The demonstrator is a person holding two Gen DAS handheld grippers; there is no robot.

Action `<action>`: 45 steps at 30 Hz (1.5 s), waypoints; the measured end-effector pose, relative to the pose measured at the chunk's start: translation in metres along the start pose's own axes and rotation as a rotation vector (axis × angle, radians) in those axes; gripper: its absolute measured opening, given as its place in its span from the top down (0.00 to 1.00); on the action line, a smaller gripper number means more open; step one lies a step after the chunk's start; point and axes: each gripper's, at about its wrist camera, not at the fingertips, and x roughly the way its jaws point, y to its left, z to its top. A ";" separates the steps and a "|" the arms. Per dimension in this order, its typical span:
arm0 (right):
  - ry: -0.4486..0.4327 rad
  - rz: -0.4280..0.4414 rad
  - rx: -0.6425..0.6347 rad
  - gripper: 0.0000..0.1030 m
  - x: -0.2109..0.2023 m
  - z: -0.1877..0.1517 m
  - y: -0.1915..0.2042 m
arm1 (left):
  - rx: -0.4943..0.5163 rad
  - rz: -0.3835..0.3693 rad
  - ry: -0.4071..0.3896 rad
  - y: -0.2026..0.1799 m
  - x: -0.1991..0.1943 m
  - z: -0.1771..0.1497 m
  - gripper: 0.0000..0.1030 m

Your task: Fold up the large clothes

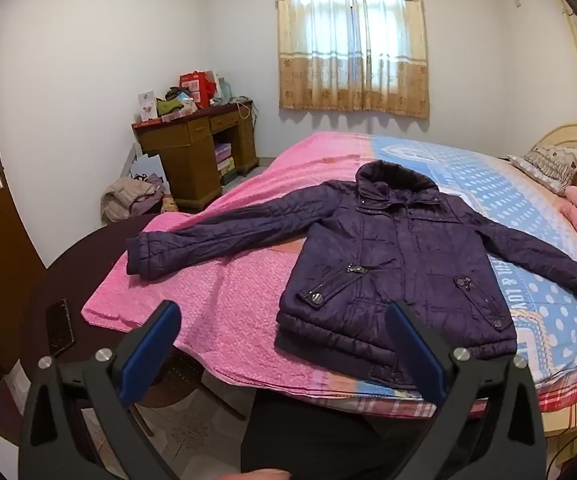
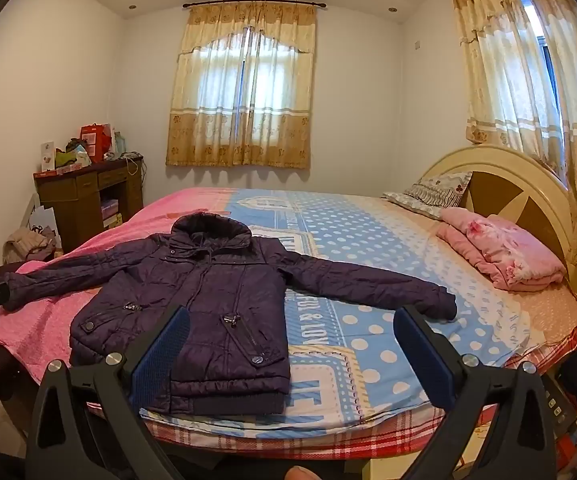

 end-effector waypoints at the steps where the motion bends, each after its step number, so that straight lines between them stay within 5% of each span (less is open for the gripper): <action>1: -0.002 0.000 -0.001 0.01 0.000 0.000 0.000 | -0.003 -0.003 0.010 0.000 0.000 0.000 0.00; 45: 0.003 0.012 -0.005 0.01 0.004 -0.007 0.005 | 0.023 -0.007 0.020 -0.012 0.006 -0.008 0.00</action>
